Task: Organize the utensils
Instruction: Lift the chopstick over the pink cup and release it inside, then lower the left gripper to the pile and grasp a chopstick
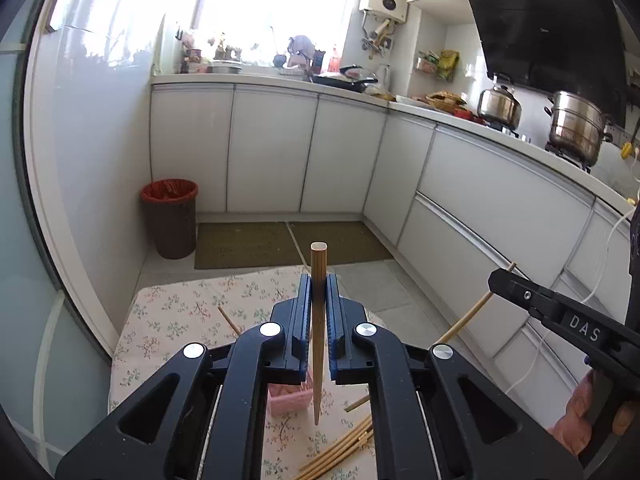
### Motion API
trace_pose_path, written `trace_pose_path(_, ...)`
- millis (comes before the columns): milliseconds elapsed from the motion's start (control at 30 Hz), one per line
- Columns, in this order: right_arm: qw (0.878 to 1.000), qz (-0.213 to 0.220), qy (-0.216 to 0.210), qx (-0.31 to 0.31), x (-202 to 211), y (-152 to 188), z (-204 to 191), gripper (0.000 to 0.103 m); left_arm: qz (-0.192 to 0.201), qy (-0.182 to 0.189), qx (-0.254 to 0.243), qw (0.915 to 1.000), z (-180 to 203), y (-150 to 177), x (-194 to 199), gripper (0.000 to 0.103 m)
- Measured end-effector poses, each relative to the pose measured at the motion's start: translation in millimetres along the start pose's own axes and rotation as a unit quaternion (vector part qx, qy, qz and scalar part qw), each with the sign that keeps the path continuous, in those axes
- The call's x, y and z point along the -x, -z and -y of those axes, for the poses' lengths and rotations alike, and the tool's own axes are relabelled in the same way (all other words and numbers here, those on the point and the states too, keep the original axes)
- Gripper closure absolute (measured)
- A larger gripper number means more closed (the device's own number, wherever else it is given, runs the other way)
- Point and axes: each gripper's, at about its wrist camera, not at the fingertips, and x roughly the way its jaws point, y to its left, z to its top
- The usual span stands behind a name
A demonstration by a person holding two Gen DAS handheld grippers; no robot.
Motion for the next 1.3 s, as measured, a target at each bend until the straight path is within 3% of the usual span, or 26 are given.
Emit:
trace_pose_path(133,1.000,0.011,-0.009,0.011,-18,-15,-14,0.098,0.020,-0.025,0.015,0.9994,-6,-14,-13,0.097)
trace_pose_path(233,1.000,0.009,-0.013,0.017,-39,-14,-20,0.098,0.014,-0.033,0.030,0.9989,-16,-11,-32,0.097)
trace_pose_path(367,0.999,0.002,-0.012,0.032,-70,-1,-24,0.098,0.007,-0.050,0.046,0.9977,-30,9,-59,0.097)
trace_pose_path(533,0.999,-0.019,-0.013,0.032,-106,20,-20,0.098,-0.035,-0.062,0.080,0.9942,-49,46,-96,0.095)
trace_pose_path(600,0.999,-0.026,-0.012,0.030,-115,26,-19,0.098,-0.040,-0.062,0.092,0.9930,-55,50,-96,0.095)
trace_pose_path(767,0.999,-0.031,-0.015,0.034,-121,33,-22,0.098,0.000,-0.058,0.102,0.9931,-62,35,-69,0.088)
trace_pose_path(900,0.999,-0.029,-0.018,0.036,-121,36,-26,0.098,0.003,-0.069,0.102,0.9923,-60,28,-64,0.083)
trace_pose_path(967,0.999,-0.032,-0.016,0.036,-126,40,-25,0.094,-0.002,-0.083,0.099,0.9916,-61,29,-64,0.081)
trace_pose_path(1000,0.999,-0.035,-0.014,0.035,-129,42,-25,0.086,-0.004,-0.092,0.098,0.9909,-61,30,-65,0.079)
trace_pose_path(1033,0.999,-0.036,-0.010,0.032,-129,44,-24,0.067,-0.006,-0.097,0.098,0.9904,-62,31,-65,0.079)
trace_pose_path(1067,0.999,-0.033,-0.005,0.031,-128,46,-23,0.060,-0.007,-0.100,0.099,0.9900,-64,32,-63,0.079)
trace_pose_path(1167,0.999,-0.026,0.011,0.040,-121,49,-21,0.059,-0.004,-0.107,0.095,0.9897,-64,31,-57,0.077)
trace_pose_path(1300,0.998,-0.019,0.032,0.043,-105,54,-14,0.048,0.001,-0.117,0.075,0.9903,-54,35,-47,0.055)
